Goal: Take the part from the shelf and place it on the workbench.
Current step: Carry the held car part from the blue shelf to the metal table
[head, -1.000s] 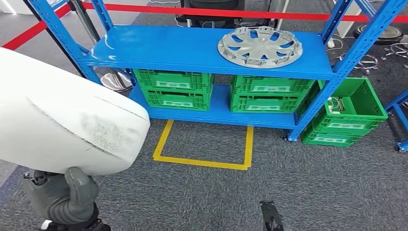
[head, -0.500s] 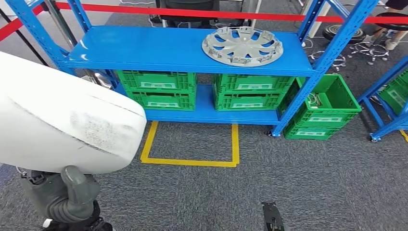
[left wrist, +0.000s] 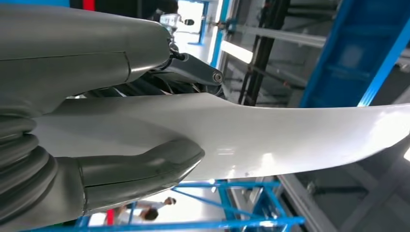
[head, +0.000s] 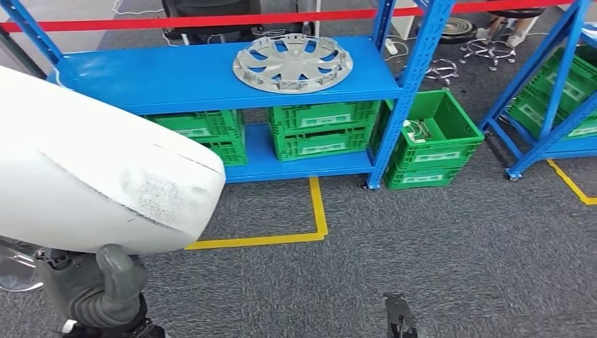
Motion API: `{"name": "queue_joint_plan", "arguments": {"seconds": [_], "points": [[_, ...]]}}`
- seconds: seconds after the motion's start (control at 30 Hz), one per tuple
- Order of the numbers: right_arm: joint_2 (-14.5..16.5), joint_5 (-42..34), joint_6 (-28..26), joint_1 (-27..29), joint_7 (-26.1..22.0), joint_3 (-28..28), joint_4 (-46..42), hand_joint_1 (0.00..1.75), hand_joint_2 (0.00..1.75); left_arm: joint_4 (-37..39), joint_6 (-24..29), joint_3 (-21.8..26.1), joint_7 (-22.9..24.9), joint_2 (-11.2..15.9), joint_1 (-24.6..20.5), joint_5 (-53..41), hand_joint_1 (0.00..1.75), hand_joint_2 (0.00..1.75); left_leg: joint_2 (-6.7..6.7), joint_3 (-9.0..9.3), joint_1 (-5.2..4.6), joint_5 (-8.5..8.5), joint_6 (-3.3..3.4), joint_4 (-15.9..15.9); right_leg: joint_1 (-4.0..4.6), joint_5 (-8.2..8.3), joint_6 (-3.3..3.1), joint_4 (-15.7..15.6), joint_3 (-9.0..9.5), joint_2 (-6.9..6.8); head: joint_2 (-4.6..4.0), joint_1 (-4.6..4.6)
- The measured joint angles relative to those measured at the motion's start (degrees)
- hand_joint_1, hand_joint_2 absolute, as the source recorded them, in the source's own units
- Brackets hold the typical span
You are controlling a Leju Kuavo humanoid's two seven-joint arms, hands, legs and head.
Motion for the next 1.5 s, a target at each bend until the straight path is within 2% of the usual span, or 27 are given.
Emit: {"name": "queue_joint_plan", "arguments": {"seconds": [0.03, 0.07, 0.1, 0.17, 0.23, 0.3, 0.37, 0.43, 0.5, 0.57, 0.6, 0.63, 0.67, 0.73, 0.8, 0.87, 0.93, 1.03, 1.07, 1.1, 1.13, 1.17, 1.23, 1.3, 1.37, 1.43, 1.5], "points": [[0.00, 0.00, 0.01, 0.01, 0.00, -0.03, 0.00, 0.00, 0.00, 0.00, -0.02, 0.00, 0.00, 0.04, 0.03, 0.01, 1.75, 1.75, -0.46, -2.01, 0.04, -1.41, -0.09, 3.82, -0.05, 0.01, -0.05, 0.00, -0.05, 0.60, 0.00, 0.02], [0.00, 0.00, 0.01, 0.07, -0.01, -0.07, 0.01, 0.00, 0.00, 0.00, -0.03, 0.00, 0.01, 0.08, 0.06, 0.03, 1.75, 1.75, -0.66, -3.44, 0.06, -1.83, -0.13, 6.28, -0.09, 0.02, -0.05, 0.00, -0.07, 1.23, 0.00, 0.02], [-0.01, 0.00, 0.02, 0.12, -0.02, -0.10, 0.01, 0.00, 0.00, 0.00, -0.05, 0.00, 0.01, 0.08, 0.07, 0.06, 1.75, 1.75, -0.74, -3.86, 0.09, -1.03, -0.12, 6.61, -0.13, 0.04, -0.02, 0.01, -0.05, 1.88, 0.00, 0.02], [0.01, 0.02, 0.06, 0.15, -0.05, -0.15, 0.02, 0.00, 0.00, 0.00, -0.19, 0.00, 0.00, 0.07, 0.06, 0.17, 1.75, 1.75, -1.45, -1.71, 0.28, 3.12, -0.10, 1.32, -0.28, 0.11, 0.19, 0.03, 0.03, 3.30, 0.00, 0.03], [0.00, 0.07, 0.09, 0.03, -0.07, -0.16, 0.00, 0.00, 0.00, -0.01, -0.39, 0.00, 0.00, 0.07, 0.06, 0.34, 1.75, 1.75, -4.12, 1.45, 0.82, 6.26, -0.12, -5.87, -0.24, 0.15, 0.72, 0.31, -0.25, 4.65, 0.01, -0.05], [-0.02, 0.13, 0.10, 0.02, -0.09, -0.18, -0.01, 0.00, 0.00, -0.03, -0.50, 0.00, 0.01, 0.04, 0.09, 0.46, 1.75, 1.75, -5.82, 2.58, 1.04, 6.58, 0.25, -8.79, -0.28, 0.33, 1.47, 0.42, -0.85, 5.74, 0.01, -0.07], [-0.03, 0.14, 0.10, 0.34, -0.11, -0.19, 0.01, 0.00, 0.00, -0.05, -0.55, -0.03, 0.01, -0.04, 0.06, 0.50, 1.75, 1.75, -4.91, 2.61, 0.97, 6.57, 1.09, -9.03, -0.53, 0.53, 2.19, 0.21, -1.34, 6.27, 0.00, 0.01], [-0.03, 0.15, 0.09, 0.53, -0.11, -0.21, 0.01, 0.00, 0.00, -0.09, -0.57, -0.09, 0.01, -0.15, 0.01, 0.50, 1.75, 1.75, -3.66, 2.74, 1.01, 6.71, 1.92, -9.22, -0.42, -0.90, 2.70, 2.34, -2.52, 4.18, 0.00, 0.32], [-0.03, 0.16, 0.09, 0.34, -0.11, -0.21, -0.01, 0.00, 0.00, -0.13, -0.57, -0.11, 0.01, -0.18, 0.01, 0.51, 1.75, 1.75, -2.26, 2.80, 0.84, 6.64, 2.44, -9.26, -0.23, -4.56, 2.98, 9.18, -5.66, 1.11, 0.00, 0.65], [-0.03, 0.16, 0.09, 0.23, -0.13, -0.21, -0.01, 0.00, 0.00, -0.13, -0.60, -0.11, 0.01, -0.14, 0.02, 0.52, 1.75, 1.75, -0.82, 2.85, 0.62, 6.52, 2.65, -9.25, -0.23, -7.16, 3.10, 15.90, -8.76, 0.03, 0.00, 0.68], [-0.03, 0.17, 0.09, 0.28, -0.13, -0.21, -0.01, 0.00, 0.00, -0.13, -0.64, -0.12, 0.01, -0.13, 0.02, 0.53, 1.75, 1.75, -0.19, 2.92, 0.55, 6.44, 2.68, -9.24, -0.22, -6.98, 3.08, 16.65, -9.01, -0.11, 0.00, 0.69], [-0.03, 0.19, 0.09, 0.34, -0.13, -0.22, -0.01, 0.00, 0.00, -0.13, -0.68, -0.13, 0.01, -0.12, 0.02, 0.53, 1.75, 1.75, 0.38, 3.06, 0.51, 6.34, 2.66, -9.23, -0.20, -5.73, 2.99, 15.01, -8.04, -0.28, 0.00, 0.69], [-0.03, 0.23, 0.09, 0.37, -0.13, -0.23, -0.01, 0.00, 0.00, -0.13, -0.71, -0.13, 0.01, -0.13, 0.01, 0.53, 1.75, 1.75, 0.91, 3.28, 0.49, 6.19, 2.55, -9.23, -0.16, -3.84, 2.85, 11.44, -6.05, -0.76, 0.00, 0.69], [-0.03, 0.33, 0.09, 0.21, -0.13, -0.25, -0.01, 0.00, 0.00, -0.13, -0.73, -0.13, 0.01, -0.15, 0.00, 0.54, 1.75, 1.75, 1.82, 3.74, 0.22, 5.78, 2.08, -9.15, 0.16, -1.02, 2.45, 3.80, -1.80, -2.88, 0.01, 0.71], [-0.03, 0.40, 0.10, 0.01, -0.13, -0.26, -0.01, 0.00, 0.00, -0.13, -0.76, -0.12, 0.01, -0.16, -0.05, 0.55, 1.75, 1.75, 2.54, 3.94, -0.11, 5.57, 1.54, -9.12, 0.48, -0.42, 1.89, 0.82, -0.28, -3.78, 0.01, 0.66], [-0.02, 0.42, 0.11, 0.01, -0.12, -0.31, -0.01, 0.00, 0.00, -0.15, -0.86, -0.15, 0.01, -0.16, -0.12, 0.56, 1.75, 1.75, 3.13, 4.06, -0.09, 5.49, 0.98, -9.26, 0.49, -0.24, 1.18, 0.69, -0.49, -2.61, 0.02, 0.63], [-0.02, 0.40, 0.11, 0.00, -0.11, -0.37, -0.01, 0.00, 0.00, -0.19, -0.92, -0.17, -0.01, -0.14, -0.19, 0.54, 1.75, 1.75, 1.98, 3.49, 0.09, 4.17, 0.31, -7.79, 0.24, 0.02, 0.50, 0.39, -0.50, -1.50, 0.02, 0.57], [-0.02, 0.32, 0.17, -0.13, -0.10, -0.42, -0.01, 0.00, 0.00, -0.20, -0.87, -0.15, -0.01, -0.01, -0.16, 0.46, 1.75, 1.75, -0.47, -1.28, 0.18, -0.82, -0.21, 1.96, -0.04, 0.22, 0.01, 0.23, -0.56, 0.24, 0.02, 0.47], [-0.02, 0.30, 0.19, -0.09, -0.09, -0.43, -0.01, 0.00, 0.00, -0.20, -0.83, -0.15, -0.01, 0.04, -0.12, 0.43, 1.75, 1.75, -0.66, -2.96, 0.19, -1.72, -0.26, 5.09, -0.06, 0.24, -0.02, 0.23, -0.58, 0.89, 0.02, 0.49], [-0.02, 0.29, 0.20, -0.04, -0.08, -0.44, -0.01, 0.00, 0.00, -0.20, -0.79, -0.15, -0.01, 0.07, -0.09, 0.41, 1.75, 1.75, -0.74, -3.88, 0.20, -1.49, -0.28, 6.50, -0.08, 0.25, -0.02, 0.23, -0.57, 1.59, 0.02, 0.50], [-0.02, 0.28, 0.20, 0.01, -0.07, -0.46, -0.01, 0.00, 0.00, -0.20, -0.76, -0.15, 0.00, 0.07, -0.07, 0.39, 1.75, 1.75, -0.78, -3.78, 0.23, -0.17, -0.26, 5.80, -0.12, 0.27, 0.03, 0.24, -0.54, 2.35, 0.02, 0.50], [-0.02, 0.27, 0.20, 0.02, -0.07, -0.48, -0.01, 0.00, 0.00, -0.20, -0.75, -0.15, 0.01, 0.07, -0.06, 0.39, 1.75, 1.75, -1.15, -2.52, 0.33, 2.06, -0.25, 2.84, -0.21, 0.32, 0.14, 0.26, -0.51, 3.16, 0.01, 0.50], [-0.01, 0.27, 0.20, -0.06, -0.07, -0.51, -0.01, 0.00, 0.00, -0.20, -0.75, -0.15, 0.00, 0.06, -0.07, 0.39, 1.75, 1.75, -3.30, 0.87, 0.77, 5.69, -0.24, -4.57, -0.27, 0.40, 0.56, 0.41, -0.63, 4.64, 0.01, 0.44], [-0.02, 0.25, 0.22, -0.08, -0.07, -0.56, -0.01, 0.00, 0.00, -0.20, -0.75, -0.17, -0.01, 0.04, -0.06, 0.40, 1.75, 1.75, -5.15, 2.54, 1.02, 6.45, 0.15, -8.39, -0.29, 0.59, 1.24, 0.44, -1.08, 5.80, 0.01, 0.38], [-0.02, 0.22, 0.27, 0.22, -0.07, -0.61, 0.01, 0.00, 0.00, -0.20, -0.75, -0.21, -0.01, -0.03, -0.10, 0.41, 1.75, 1.75, -4.74, 2.64, 0.91, 6.38, 1.04, -8.92, -0.50, 0.94, 2.05, 0.08, -1.49, 6.66, 0.02, 0.38], [-0.02, 0.19, 0.32, 0.53, -0.07, -0.66, 0.02, 0.00, 0.00, -0.20, -0.75, -0.25, -0.01, -0.15, -0.17, 0.41, 1.75, 1.75, -3.60, 2.75, 0.92, 6.65, 1.95, -9.20, -0.48, 0.28, 2.67, 1.04, -2.21, 4.83, 0.02, 0.63], [-0.01, 0.16, 0.33, 0.40, -0.07, -0.67, 0.02, 0.00, 0.00, -0.20, -0.78, -0.26, 0.00, -0.20, -0.18, 0.42, 1.75, 1.75, -2.20, 2.84, 0.84, 6.70, 2.58, -9.37, -0.32, -2.92, 3.06, 6.62, -4.89, 1.46, 0.02, 1.04]]}}
